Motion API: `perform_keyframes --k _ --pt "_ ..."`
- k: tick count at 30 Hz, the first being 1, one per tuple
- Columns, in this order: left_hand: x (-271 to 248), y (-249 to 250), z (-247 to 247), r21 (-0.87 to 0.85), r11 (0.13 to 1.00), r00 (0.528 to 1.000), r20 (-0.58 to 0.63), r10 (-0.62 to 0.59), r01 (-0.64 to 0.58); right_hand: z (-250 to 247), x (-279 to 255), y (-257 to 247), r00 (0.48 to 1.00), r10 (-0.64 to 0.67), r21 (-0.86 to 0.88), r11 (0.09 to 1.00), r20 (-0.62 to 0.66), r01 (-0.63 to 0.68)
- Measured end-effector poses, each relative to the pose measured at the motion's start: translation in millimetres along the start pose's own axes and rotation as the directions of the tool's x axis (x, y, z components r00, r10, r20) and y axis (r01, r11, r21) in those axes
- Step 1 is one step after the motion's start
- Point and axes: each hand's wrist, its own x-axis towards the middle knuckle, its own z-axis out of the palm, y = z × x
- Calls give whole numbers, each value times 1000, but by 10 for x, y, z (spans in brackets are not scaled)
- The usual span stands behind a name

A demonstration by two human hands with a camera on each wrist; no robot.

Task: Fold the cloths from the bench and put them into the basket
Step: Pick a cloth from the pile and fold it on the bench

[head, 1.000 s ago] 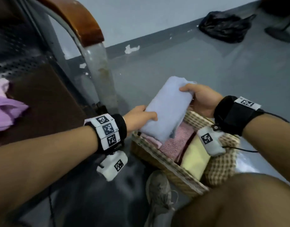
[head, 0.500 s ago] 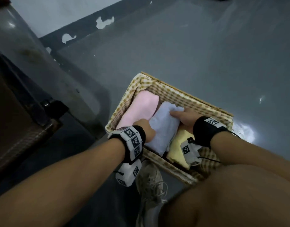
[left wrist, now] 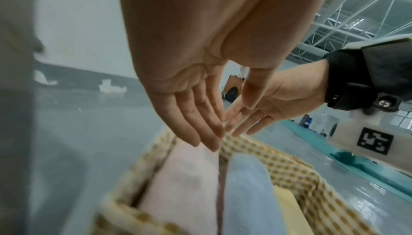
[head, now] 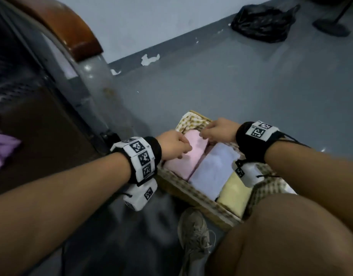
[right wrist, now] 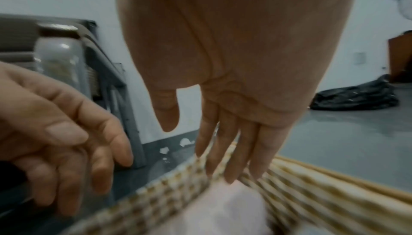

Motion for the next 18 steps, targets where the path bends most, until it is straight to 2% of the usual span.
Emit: perform_keyframes --k 3,5,9,13,15,18 --pt "-450 -92 -620 -2 999 995 -89 49 -50 58 -101 -799 982 -139 24 990 131 137" --pt "-816 -235 -1043 30 999 984 -171 46 -42 175 -161 -1362 957 -235 -5 971 172 240" --pt "-1673 -685 -1729 59 998 941 -337 30 -11 578 -314 -2477 873 -407 -25 903 268 429" --pt "-2426 -1316 -2096 59 991 863 -500 -78 124 1162 -441 -3431 800 -484 20 859 355 511" --pt "-2710 -1660 -2173 28 980 826 -543 -152 199 1475 -492 -3789 768 -520 44 837 373 546" --pt "-2975 -2127 -2209 72 927 787 -555 -270 369 1870 -481 -4129 740 -556 28 806 379 591"
